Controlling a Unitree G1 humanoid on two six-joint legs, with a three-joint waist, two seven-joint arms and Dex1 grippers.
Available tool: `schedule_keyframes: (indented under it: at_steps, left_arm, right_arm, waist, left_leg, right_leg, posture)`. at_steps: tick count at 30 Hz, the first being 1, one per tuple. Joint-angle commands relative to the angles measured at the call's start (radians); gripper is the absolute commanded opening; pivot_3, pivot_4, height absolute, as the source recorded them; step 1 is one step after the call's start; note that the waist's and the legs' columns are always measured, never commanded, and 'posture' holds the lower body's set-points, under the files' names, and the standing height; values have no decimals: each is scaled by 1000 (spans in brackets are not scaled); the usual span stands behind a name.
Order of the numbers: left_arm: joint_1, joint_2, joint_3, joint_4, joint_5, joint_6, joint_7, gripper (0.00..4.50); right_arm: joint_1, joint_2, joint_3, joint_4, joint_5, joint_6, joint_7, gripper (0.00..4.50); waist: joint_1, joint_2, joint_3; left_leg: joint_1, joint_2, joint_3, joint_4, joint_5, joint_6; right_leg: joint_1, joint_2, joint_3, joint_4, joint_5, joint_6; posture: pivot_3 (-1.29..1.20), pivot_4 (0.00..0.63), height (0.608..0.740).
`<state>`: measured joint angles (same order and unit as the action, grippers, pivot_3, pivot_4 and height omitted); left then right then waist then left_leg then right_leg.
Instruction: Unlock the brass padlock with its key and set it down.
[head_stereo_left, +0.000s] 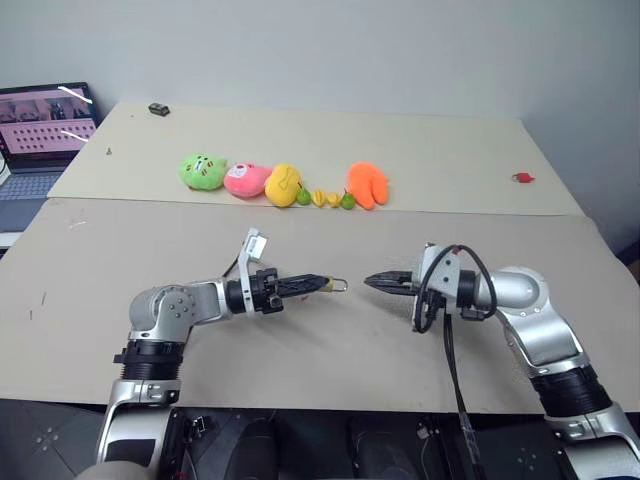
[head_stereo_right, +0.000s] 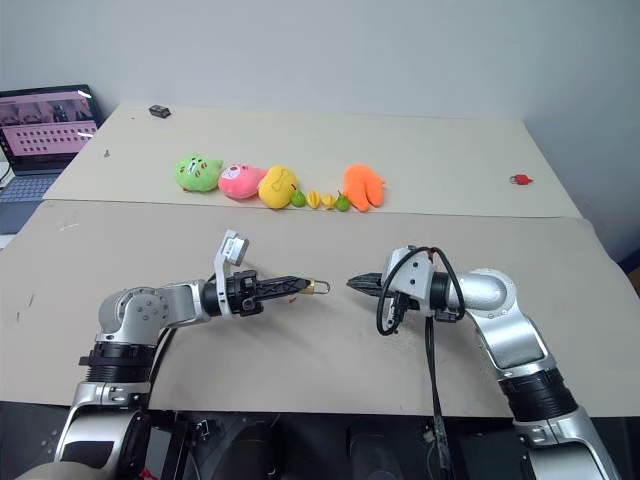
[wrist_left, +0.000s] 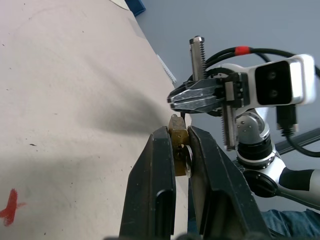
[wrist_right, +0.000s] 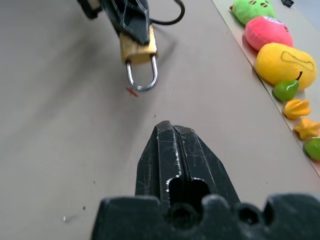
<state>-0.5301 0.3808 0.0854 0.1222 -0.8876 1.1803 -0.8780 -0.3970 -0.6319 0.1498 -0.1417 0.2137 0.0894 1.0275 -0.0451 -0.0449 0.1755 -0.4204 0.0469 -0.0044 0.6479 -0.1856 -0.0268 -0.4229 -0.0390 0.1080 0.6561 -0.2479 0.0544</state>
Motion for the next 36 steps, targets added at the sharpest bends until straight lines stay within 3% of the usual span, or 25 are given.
schedule_keyframes:
  at_steps: [1,19,36]
  left_arm:
    - [2,-5,-3,-30,-13,-5,-16,0]
    - [13,1,2,-35,-13,-11,-12,0]
    - [13,-18,39,-53,-47,19,29,0]
  right_arm:
    - [-49,19,-1,-67,29,71,-19,40]
    - [-34,47,78,-63,-5,69,19,40]
    - [-155,121,90,184,-83,-98,6,40]
  waist:
    - [0,0,0]
    - [-1,0,0]
    - [0,0,0]
  left_leg:
    - [0,0,0,0,0,0]
    - [0,0,0,0,0,0]
    - [-1,0,0,0,0,0]
  right_leg:
    - [0,0,0,0,0,0]
    - [0,0,0,0,0,-1]
    - [0,0,0,0,1,-2]
  posture:
    - [0,150,717]
    - [0,150,717]
    - [0,150,717]
